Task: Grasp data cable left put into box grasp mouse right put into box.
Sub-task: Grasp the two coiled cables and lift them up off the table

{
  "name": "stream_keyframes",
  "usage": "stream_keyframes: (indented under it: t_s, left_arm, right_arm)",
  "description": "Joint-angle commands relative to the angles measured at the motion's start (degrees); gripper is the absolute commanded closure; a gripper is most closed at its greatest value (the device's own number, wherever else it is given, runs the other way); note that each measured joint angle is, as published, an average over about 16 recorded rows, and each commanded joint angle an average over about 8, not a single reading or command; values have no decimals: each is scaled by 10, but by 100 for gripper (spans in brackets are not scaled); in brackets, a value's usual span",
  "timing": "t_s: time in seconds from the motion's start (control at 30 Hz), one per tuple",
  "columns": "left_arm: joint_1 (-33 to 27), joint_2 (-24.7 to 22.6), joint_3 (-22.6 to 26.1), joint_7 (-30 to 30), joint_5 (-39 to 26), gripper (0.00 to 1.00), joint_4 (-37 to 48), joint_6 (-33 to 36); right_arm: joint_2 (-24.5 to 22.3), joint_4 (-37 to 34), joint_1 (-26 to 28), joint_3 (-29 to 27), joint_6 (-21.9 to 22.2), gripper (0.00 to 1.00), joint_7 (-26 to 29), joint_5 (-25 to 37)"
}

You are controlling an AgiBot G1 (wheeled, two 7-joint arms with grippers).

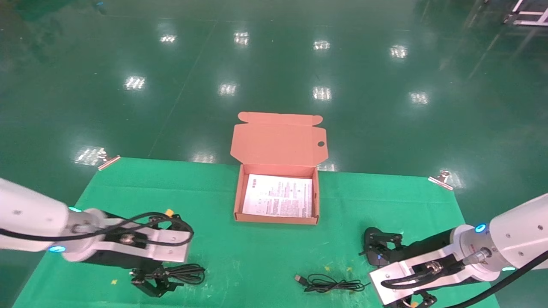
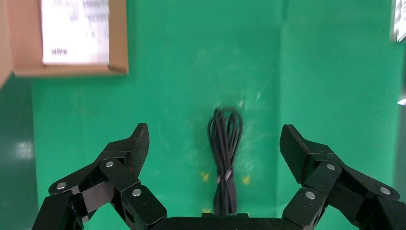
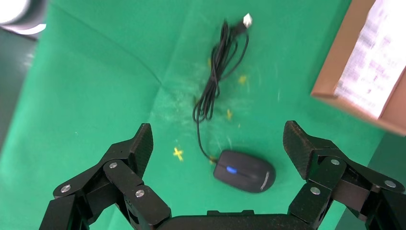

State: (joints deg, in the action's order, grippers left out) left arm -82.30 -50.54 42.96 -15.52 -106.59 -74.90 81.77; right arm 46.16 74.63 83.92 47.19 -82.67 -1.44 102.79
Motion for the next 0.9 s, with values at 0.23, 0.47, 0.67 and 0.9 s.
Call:
stream_keyframes:
  t_s: [0.23,0.47,0.67,0.9]
  left_arm:
    - [8,-38,35,-17,-94,0,45,-34]
    - [4,-78,37,-18,-100,0,169,-57]
    - [-8,-109,35,9,-96,0,283,-83]
    - [-26,-138,33,50,-90,0,391,-106]
  right_arm:
    - [25,-43,-34,18,60,0,-4,53]
    - [54,-107,-59,24,104,0,-20,66]
    - [83,-175,-66,22,130,0,-38,57]
    - [118,-250,-60,21,147,0,-61,49]
